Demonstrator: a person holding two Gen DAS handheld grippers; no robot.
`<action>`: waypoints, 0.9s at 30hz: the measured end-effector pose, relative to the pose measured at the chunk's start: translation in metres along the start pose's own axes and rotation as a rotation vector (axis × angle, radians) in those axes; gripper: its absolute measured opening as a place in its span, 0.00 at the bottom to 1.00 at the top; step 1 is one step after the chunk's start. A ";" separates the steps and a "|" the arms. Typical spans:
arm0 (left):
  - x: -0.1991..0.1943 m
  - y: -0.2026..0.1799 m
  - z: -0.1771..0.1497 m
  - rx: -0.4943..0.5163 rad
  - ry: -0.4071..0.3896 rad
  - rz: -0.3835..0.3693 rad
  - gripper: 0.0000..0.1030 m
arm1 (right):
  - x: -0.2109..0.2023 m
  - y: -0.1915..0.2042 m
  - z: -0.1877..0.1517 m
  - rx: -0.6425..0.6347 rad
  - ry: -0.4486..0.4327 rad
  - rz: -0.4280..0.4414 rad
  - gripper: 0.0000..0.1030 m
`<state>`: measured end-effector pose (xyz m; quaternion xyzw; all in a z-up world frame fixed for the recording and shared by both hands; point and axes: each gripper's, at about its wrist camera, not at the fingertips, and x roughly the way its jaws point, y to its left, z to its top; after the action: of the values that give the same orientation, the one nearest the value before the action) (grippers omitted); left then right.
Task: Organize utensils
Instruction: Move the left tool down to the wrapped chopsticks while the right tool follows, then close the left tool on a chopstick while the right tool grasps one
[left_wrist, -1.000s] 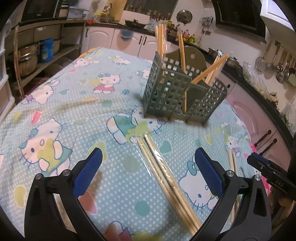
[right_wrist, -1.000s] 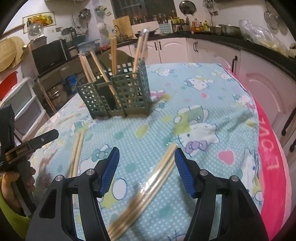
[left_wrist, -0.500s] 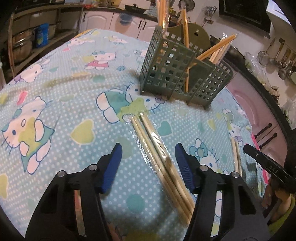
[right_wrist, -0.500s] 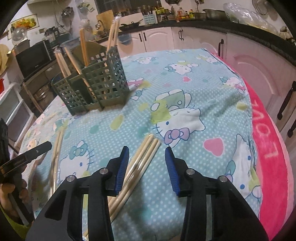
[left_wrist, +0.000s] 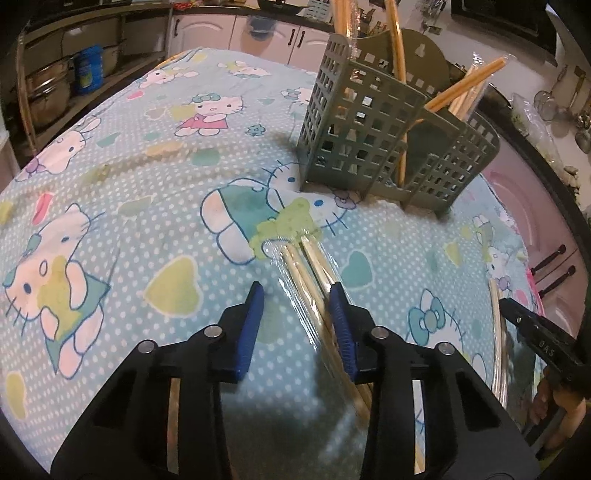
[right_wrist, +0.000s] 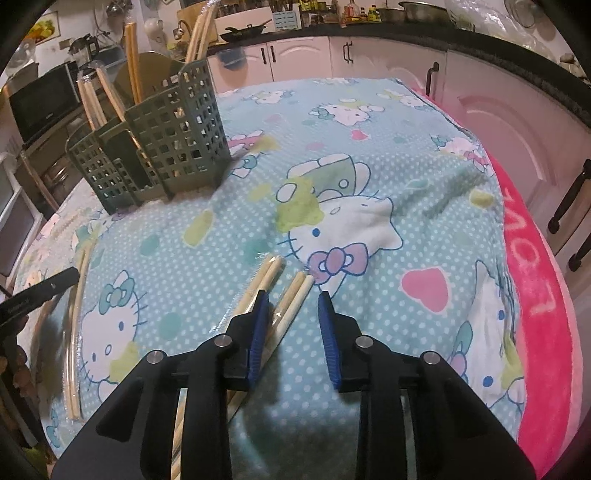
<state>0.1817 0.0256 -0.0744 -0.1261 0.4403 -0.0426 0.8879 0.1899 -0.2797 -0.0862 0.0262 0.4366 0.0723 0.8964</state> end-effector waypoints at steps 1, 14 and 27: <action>0.002 0.001 0.002 -0.003 0.001 0.001 0.24 | 0.001 0.000 0.001 0.000 0.002 -0.001 0.23; 0.020 0.007 0.022 -0.014 0.004 0.007 0.19 | 0.012 -0.013 0.013 0.068 0.014 0.049 0.18; 0.020 0.008 0.027 -0.021 0.004 -0.020 0.06 | -0.014 -0.018 0.022 0.124 -0.083 0.173 0.09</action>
<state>0.2152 0.0348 -0.0759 -0.1397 0.4414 -0.0473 0.8851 0.2010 -0.2991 -0.0637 0.1223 0.3988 0.1212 0.9007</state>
